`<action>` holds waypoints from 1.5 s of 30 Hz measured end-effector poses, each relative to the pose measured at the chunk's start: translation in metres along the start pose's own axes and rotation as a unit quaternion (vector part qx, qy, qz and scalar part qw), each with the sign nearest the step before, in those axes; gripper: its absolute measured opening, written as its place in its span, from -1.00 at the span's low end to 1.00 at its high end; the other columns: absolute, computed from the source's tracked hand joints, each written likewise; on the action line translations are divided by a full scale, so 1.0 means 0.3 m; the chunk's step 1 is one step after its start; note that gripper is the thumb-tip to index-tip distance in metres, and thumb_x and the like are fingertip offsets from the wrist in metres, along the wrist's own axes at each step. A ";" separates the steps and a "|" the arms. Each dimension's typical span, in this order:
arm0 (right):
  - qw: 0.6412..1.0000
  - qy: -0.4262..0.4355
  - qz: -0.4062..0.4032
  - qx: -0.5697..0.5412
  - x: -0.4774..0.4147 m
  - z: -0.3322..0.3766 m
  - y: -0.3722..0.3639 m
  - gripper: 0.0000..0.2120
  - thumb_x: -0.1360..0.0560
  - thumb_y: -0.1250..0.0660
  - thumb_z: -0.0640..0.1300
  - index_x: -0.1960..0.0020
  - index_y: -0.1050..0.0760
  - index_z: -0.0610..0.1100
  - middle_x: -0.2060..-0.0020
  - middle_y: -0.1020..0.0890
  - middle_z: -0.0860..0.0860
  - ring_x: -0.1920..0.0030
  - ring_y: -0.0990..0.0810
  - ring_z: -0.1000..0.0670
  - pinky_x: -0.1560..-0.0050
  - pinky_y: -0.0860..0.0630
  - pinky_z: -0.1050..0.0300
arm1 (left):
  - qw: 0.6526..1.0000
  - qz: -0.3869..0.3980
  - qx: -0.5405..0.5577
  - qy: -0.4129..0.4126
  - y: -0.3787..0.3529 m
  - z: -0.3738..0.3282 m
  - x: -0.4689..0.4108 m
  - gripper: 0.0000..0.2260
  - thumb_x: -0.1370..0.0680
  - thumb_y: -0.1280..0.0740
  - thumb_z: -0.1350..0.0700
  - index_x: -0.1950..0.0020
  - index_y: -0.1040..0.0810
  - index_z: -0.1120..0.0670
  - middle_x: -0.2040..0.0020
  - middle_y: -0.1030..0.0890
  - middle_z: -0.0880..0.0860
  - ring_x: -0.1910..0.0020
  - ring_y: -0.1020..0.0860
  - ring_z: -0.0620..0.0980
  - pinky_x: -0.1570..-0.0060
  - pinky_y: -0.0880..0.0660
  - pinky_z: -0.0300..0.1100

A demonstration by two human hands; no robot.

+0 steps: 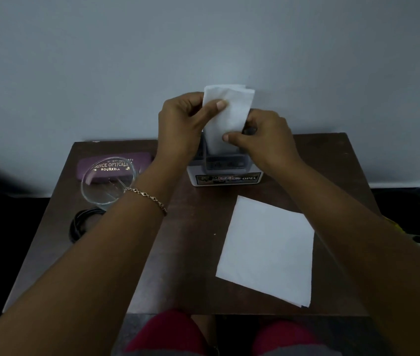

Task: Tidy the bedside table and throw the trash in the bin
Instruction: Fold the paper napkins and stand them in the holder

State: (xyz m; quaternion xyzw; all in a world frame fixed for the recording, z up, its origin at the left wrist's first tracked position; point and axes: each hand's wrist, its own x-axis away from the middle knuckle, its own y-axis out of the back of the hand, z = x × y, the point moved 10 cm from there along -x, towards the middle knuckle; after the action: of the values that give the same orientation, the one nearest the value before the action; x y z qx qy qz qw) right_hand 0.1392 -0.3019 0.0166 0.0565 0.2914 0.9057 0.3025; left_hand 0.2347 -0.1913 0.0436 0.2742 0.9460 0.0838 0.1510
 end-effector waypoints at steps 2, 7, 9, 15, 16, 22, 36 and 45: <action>1.000 -0.006 0.001 0.017 0.003 -0.007 -0.005 -0.66 -0.39 -0.46 -0.01 -0.14 -0.58 -0.05 -0.03 -0.68 -0.02 0.00 -0.64 -0.03 -0.03 -0.58 -0.11 | 1.000 -0.007 -0.011 -0.001 0.004 0.008 -0.001 -0.86 -0.47 -0.40 0.08 0.07 -0.67 0.13 0.14 -0.69 0.13 0.12 -0.64 0.03 0.10 -0.58 0.01; 0.999 -0.006 -0.012 0.044 0.004 0.000 0.020 -0.65 -0.40 -0.44 0.01 -0.17 -0.57 -0.03 -0.06 -0.67 -0.01 -0.02 -0.63 -0.02 -0.03 -0.57 -0.03 | 1.000 -0.026 -0.013 -0.001 0.024 0.022 0.020 -0.81 -0.45 -0.43 0.08 -0.04 -0.64 0.09 0.07 -0.69 0.04 0.03 -0.66 -0.02 0.00 -0.60 -0.07; 0.998 -0.010 0.005 0.059 0.003 -0.003 0.014 -0.60 -0.40 -0.44 0.04 -0.19 -0.55 -0.03 -0.07 -0.67 -0.02 0.00 -0.63 -0.04 -0.02 -0.57 -0.04 | 0.999 -0.038 -0.021 0.004 0.033 0.035 0.036 -0.79 -0.45 -0.43 0.11 -0.07 -0.62 0.10 0.07 -0.67 0.00 0.03 -0.65 -0.07 0.01 -0.60 -0.18; 0.998 -0.007 -0.017 0.059 0.001 0.006 0.059 -0.64 -0.43 -0.40 0.03 -0.18 -0.56 -0.09 -0.04 -0.67 -0.06 0.01 -0.62 -0.07 -0.01 -0.57 -0.05 | 0.996 -0.069 -0.054 0.019 0.031 0.082 0.101 -0.86 -0.46 -0.43 0.16 0.00 -0.64 0.09 0.09 -0.66 -0.02 0.10 -0.62 -0.15 0.11 -0.54 -0.35; 0.997 -0.003 -0.019 0.080 0.000 0.010 0.061 -0.64 -0.44 -0.39 0.04 -0.17 -0.56 -0.10 -0.03 -0.67 -0.07 0.01 -0.62 -0.08 0.01 -0.56 -0.01 | 0.994 -0.077 -0.073 0.019 0.036 0.083 0.100 -0.89 -0.46 -0.43 0.14 0.03 -0.66 0.08 0.11 -0.66 -0.03 0.12 -0.60 -0.18 0.12 -0.52 -0.38; 0.982 0.045 -0.029 0.179 0.023 0.059 0.044 -0.65 -0.47 -0.36 0.07 -0.15 -0.57 -0.12 0.02 -0.67 -0.11 0.04 -0.61 -0.15 0.06 -0.52 -0.01 | 0.988 -0.063 -0.137 0.022 0.030 0.072 0.088 -0.90 -0.46 -0.43 0.14 0.04 -0.67 0.09 0.14 -0.62 -0.08 0.20 -0.52 -0.33 0.22 -0.36 -0.59; 0.994 0.040 -0.047 0.093 0.007 0.062 0.072 -0.69 -0.43 -0.42 0.01 -0.13 -0.56 -0.06 -0.02 -0.65 0.01 0.12 -0.59 0.11 0.06 -0.54 0.19 | 0.982 -0.103 -0.152 0.048 0.071 0.051 0.133 -0.75 -0.43 -0.46 0.12 -0.09 -0.59 0.08 -0.03 -0.62 -0.02 0.06 -0.54 -0.24 0.07 -0.41 -0.52; 0.989 -0.103 -0.070 0.076 0.532 -0.206 0.192 -0.89 -0.43 -0.42 -0.12 0.15 -0.52 0.07 0.26 -0.58 0.13 0.29 -0.52 0.22 0.24 -0.29 0.46 | 0.966 -0.040 -0.099 0.234 0.035 0.144 0.574 -0.72 -0.50 -0.38 0.11 -0.19 -0.46 -0.05 -0.08 -0.54 -0.08 0.01 -0.51 -0.21 0.14 -0.43 -0.41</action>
State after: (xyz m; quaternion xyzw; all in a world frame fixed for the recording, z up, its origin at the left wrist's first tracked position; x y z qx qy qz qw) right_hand -0.0371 -0.2770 -0.0136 0.1519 0.3300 0.8467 0.3889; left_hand 0.1159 -0.0855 -0.0358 0.1930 0.9521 0.2330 -0.0450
